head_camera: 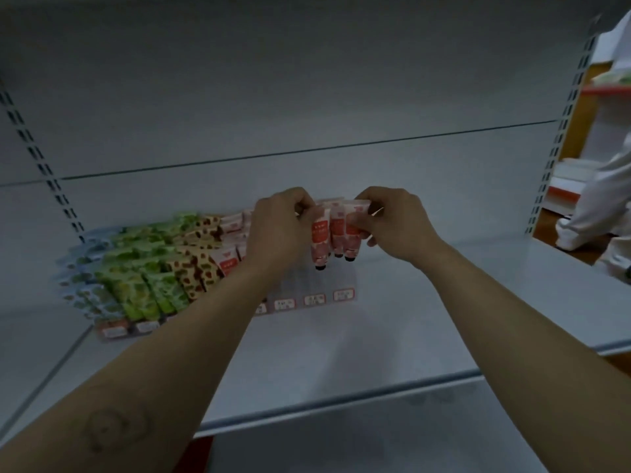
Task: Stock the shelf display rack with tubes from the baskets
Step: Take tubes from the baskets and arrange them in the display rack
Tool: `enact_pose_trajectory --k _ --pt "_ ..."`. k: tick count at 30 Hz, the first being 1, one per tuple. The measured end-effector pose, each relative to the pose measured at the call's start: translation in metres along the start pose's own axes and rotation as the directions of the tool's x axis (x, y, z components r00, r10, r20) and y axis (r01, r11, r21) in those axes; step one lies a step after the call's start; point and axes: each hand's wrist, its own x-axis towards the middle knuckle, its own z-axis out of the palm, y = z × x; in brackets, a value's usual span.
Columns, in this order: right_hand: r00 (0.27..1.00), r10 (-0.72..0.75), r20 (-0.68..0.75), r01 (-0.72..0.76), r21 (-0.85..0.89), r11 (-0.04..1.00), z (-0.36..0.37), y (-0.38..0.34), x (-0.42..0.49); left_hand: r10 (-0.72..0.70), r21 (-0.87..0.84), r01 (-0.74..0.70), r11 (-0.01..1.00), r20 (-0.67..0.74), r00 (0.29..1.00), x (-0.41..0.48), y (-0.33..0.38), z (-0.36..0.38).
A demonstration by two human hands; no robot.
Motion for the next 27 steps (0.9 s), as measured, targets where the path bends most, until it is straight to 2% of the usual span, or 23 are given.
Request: enact_pose_trajectory --k 4,9,15,21,24,27 --pt "0.999 -0.045 -0.023 0.043 -0.086 0.995 0.021 0.020 0.024 0.062 0.032 -0.061 0.998 -0.026 0.998 0.018 -0.011 0.020" --pt "0.999 -0.034 -0.040 0.032 -0.044 0.999 0.041 0.040 0.027 0.100 0.012 -0.100 0.995 -0.001 0.995 0.024 -0.028 0.043" --pt "0.997 -0.028 -0.067 0.023 -0.080 0.996 0.044 0.045 0.033 0.151 0.059 -0.152 0.987 0.026 0.988 0.027 -0.036 0.053" --pt "0.998 -0.039 -0.039 0.025 -0.299 0.954 0.047 0.041 0.039 0.208 0.087 -0.214 0.973 0.070 0.976 0.034 -0.041 0.055" --pt "0.998 -0.043 -0.046 0.025 -0.341 0.940 0.051 0.040 0.040 0.217 0.080 -0.222 0.972 0.066 0.974 0.037 -0.044 0.054" --pt "0.993 -0.047 -0.110 0.007 -0.338 0.941 0.058 0.039 0.037 0.237 0.043 -0.239 0.970 0.041 0.971 0.032 -0.048 0.057"
